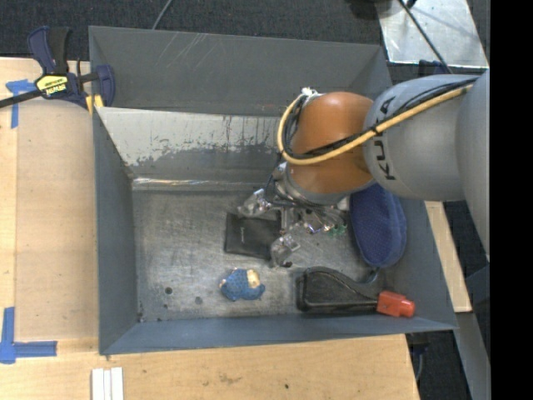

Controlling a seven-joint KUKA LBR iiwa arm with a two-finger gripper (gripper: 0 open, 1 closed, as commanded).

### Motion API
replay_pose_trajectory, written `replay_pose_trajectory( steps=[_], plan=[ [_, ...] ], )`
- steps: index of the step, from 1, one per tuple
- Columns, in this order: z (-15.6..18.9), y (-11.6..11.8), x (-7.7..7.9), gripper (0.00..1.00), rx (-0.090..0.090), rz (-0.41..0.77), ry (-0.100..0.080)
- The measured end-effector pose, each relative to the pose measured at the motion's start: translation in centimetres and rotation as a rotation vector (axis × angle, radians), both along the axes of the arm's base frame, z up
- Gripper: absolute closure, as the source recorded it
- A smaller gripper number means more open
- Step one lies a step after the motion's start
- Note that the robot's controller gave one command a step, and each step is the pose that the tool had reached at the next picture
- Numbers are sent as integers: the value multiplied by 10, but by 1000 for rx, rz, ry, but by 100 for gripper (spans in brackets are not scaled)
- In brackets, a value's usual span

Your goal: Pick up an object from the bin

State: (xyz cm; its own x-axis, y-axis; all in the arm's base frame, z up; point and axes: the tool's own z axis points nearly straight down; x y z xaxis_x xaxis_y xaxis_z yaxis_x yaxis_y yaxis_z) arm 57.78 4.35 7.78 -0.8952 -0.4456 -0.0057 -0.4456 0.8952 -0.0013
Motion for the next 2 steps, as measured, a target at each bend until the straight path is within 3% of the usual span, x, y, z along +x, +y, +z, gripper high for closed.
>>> replay_pose_trajectory(
  steps=[1,2],
  plan=[
    [5,1,4,100,3,0,-16],
    [188,-1,-8,100,-1,46,-8]
  ],
)
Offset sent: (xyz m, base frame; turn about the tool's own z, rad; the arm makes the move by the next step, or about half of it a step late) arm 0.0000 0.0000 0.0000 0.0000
